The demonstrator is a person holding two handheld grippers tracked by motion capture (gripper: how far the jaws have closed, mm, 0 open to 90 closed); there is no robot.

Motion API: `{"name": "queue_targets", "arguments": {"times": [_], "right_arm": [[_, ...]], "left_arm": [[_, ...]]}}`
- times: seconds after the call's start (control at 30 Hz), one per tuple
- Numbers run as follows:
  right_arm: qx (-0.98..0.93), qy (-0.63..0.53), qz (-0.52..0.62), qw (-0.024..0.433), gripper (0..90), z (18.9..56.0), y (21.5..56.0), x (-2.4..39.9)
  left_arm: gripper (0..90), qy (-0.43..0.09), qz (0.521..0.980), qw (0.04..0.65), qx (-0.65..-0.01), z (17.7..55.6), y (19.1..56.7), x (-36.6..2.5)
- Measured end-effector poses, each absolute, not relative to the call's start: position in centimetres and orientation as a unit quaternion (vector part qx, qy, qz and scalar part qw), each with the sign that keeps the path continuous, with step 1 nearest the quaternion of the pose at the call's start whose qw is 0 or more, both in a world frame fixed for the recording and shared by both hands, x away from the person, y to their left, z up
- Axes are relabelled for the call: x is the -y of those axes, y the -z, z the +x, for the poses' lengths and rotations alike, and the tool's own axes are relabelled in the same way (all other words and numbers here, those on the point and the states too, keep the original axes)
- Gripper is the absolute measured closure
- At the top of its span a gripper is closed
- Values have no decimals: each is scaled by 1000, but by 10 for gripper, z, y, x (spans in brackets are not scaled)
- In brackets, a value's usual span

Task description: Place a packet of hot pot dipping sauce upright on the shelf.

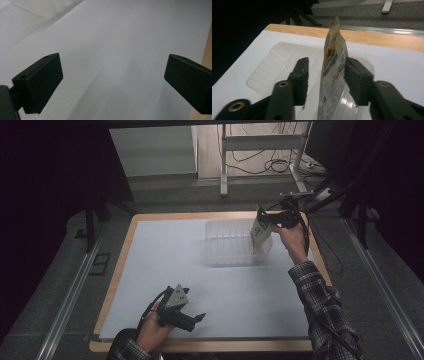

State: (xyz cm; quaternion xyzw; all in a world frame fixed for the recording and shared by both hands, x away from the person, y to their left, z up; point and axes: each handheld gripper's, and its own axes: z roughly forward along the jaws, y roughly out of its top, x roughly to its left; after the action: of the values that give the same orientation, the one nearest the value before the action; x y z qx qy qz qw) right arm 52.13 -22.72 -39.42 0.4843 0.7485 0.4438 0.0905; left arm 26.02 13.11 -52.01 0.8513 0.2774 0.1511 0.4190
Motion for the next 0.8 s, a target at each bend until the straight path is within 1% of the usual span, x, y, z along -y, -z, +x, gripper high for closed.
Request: {"name": "queue_targets", "arguments": {"times": [0.13, 0.23, 0.3, 0.6, 0.8], "right_arm": [[-757, -440, 471, 104, 432, 518, 392, 222], [-765, -437, 460, 114, 390, 515, 391, 219], [-767, -435, 457, 116, 370, 514, 390, 217], [-777, -428, 443, 132, 223, 508, 390, 215], [-787, -428, 424, 132, 126, 504, 391, 215]], "left_arm": [[16, -150, 851, 419, -278, 260, 520, -131], [16, -150, 851, 420, -278, 260, 520, -131], [17, -150, 851, 420, -277, 260, 520, -131], [18, -149, 853, 419, -275, 260, 521, -130], [19, -149, 853, 418, -273, 260, 521, -130]]}}
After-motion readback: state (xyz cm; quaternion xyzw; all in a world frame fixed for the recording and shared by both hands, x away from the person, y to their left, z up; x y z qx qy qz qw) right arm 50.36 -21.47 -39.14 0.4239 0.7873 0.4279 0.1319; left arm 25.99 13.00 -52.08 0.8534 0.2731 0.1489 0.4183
